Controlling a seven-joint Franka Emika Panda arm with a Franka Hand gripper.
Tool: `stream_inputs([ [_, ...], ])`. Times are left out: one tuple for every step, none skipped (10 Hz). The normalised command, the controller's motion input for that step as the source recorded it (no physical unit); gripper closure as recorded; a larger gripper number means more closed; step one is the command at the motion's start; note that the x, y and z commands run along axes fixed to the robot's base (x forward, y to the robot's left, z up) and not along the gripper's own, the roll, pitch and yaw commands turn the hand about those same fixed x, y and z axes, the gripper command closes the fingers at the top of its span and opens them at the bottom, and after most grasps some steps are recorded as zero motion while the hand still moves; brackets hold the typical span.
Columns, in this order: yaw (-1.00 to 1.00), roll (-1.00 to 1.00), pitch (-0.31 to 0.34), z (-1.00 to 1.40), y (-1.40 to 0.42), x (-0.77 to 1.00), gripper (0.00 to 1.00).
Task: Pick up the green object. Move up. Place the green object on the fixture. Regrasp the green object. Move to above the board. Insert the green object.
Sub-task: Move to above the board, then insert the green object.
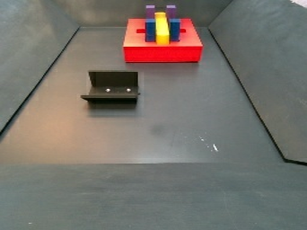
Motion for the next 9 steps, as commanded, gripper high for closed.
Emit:
stream_inputs([
  [-0.06,-1.0,0.087,0.04,-0.13,-0.16,1.0],
  [-0.05,-1.0,0.074,0.02,-0.08,-0.14,1.0],
  [-0.04,-0.85,0.035,0.01,-0.01,-0.11,1.0],
  [-0.01,-0.56,0.005,0.01,0.01,-0.08,1.0],
  [-0.01,-0.37,-0.011,0.0,0.01,-0.06,1.0],
  [0.0,-0.28,-0.016,0.0,0.01,-0.05,1.0],
  [0.0,0.0,0.0,0.0,-0.02,0.09,1.0],
  [-0.06,-0.22,-0.059,-0.02,0.0,0.24,1.0],
  [-0.07,-0.38,-0.179,-0.09,0.0,0.22,1.0],
])
